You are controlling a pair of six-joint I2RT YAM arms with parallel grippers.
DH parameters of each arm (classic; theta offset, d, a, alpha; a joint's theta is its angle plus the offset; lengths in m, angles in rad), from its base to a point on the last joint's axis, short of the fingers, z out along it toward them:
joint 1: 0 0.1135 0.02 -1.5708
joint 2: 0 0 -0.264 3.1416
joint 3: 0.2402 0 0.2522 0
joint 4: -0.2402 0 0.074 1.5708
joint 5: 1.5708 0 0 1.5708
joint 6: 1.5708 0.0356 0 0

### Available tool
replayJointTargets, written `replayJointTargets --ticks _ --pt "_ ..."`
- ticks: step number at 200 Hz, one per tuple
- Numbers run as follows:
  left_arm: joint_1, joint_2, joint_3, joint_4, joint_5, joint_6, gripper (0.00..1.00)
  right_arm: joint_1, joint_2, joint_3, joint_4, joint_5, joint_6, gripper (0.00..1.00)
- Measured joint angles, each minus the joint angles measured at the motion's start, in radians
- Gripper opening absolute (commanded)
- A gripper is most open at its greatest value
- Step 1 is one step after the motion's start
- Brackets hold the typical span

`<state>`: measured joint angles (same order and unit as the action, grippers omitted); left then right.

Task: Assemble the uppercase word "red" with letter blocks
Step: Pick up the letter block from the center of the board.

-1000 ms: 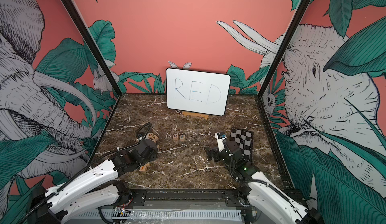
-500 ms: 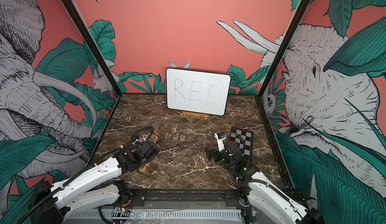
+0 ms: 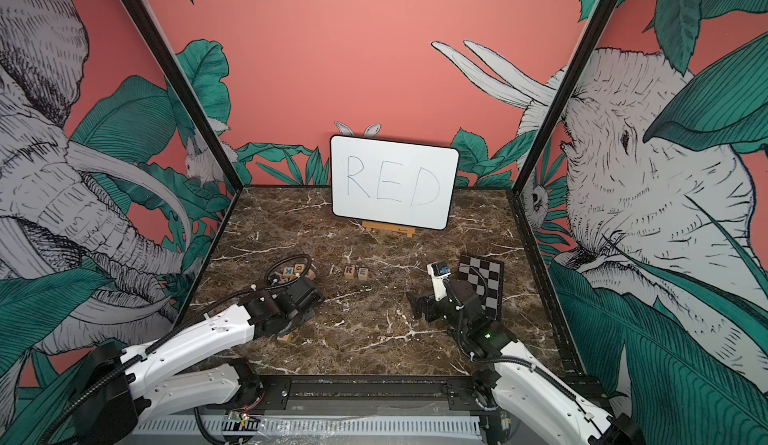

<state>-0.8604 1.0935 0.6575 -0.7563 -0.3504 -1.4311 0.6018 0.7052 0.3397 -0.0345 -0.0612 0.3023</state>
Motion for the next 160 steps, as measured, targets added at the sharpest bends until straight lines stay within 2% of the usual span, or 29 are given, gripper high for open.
replayJointTargets --ticks 97,160 --pt "0.000 0.144 0.031 0.040 0.029 -0.146 0.54 0.000 -0.009 0.000 0.000 -0.001 0.000 0.98" --pt "0.012 0.156 0.019 0.054 0.021 -0.217 0.55 0.000 -0.013 0.000 0.000 -0.002 0.000 0.98"
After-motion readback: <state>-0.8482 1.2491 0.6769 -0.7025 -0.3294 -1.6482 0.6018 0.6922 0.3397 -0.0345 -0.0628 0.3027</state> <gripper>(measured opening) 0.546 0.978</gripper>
